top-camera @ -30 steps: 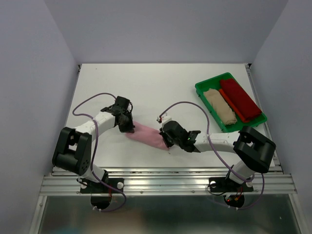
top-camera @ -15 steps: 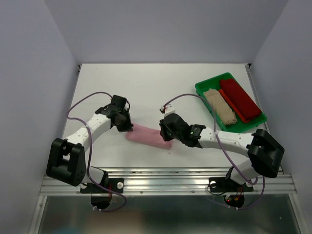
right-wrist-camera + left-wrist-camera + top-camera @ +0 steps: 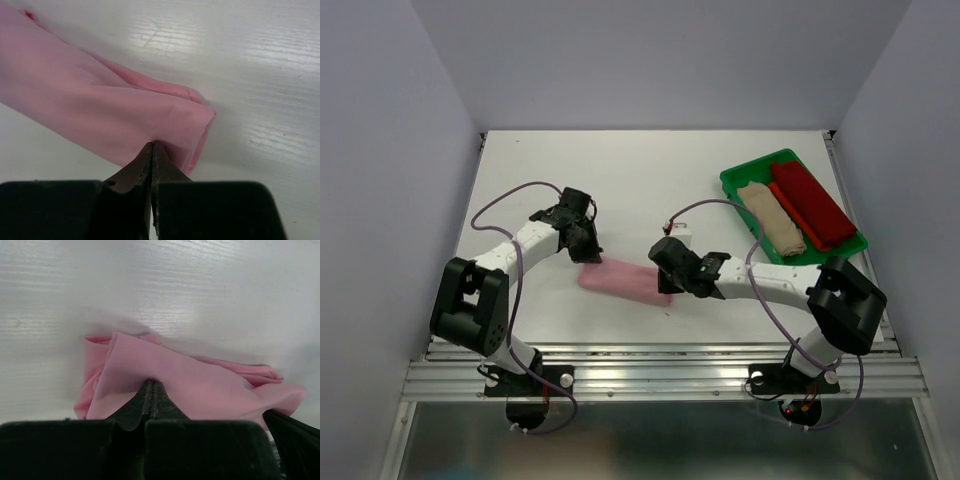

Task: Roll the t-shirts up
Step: Roll the T-shirt to the center of the board.

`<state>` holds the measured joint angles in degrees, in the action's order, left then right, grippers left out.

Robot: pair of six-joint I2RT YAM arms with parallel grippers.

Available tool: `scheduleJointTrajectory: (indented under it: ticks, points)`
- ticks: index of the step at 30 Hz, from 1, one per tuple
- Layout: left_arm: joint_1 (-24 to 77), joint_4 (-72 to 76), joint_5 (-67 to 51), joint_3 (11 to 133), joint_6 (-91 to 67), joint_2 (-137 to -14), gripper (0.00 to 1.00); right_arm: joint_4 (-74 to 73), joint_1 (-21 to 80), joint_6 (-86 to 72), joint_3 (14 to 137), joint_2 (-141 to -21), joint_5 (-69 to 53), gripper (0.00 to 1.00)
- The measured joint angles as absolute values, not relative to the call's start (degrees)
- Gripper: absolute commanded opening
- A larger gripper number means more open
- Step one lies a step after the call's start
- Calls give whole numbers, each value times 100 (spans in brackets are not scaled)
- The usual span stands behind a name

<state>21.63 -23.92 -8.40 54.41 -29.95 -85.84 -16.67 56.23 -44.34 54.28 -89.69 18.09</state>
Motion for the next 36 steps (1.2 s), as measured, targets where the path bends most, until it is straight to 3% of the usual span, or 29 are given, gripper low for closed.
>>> scheduleJointTrajectory:
  ticks: [12,22,28,36]
  points:
    - [2169,-2154,-860,5452,-2993,-9006,0,-1216,5623,-4665,5037,-9303,2095,1]
    - [2169,-2154,-812,5221,-3033,-8746,0,-183,5629,-3830,4606,-9279,2641,1]
    - [2167,-2429,-655,5273,-3037,-8503,0,-377,5605,-3522,4609,-9098,2630,9]
    - [2383,-2521,-790,5651,-3103,-8136,0,-1035,5546,-3389,5050,-8733,1964,8]
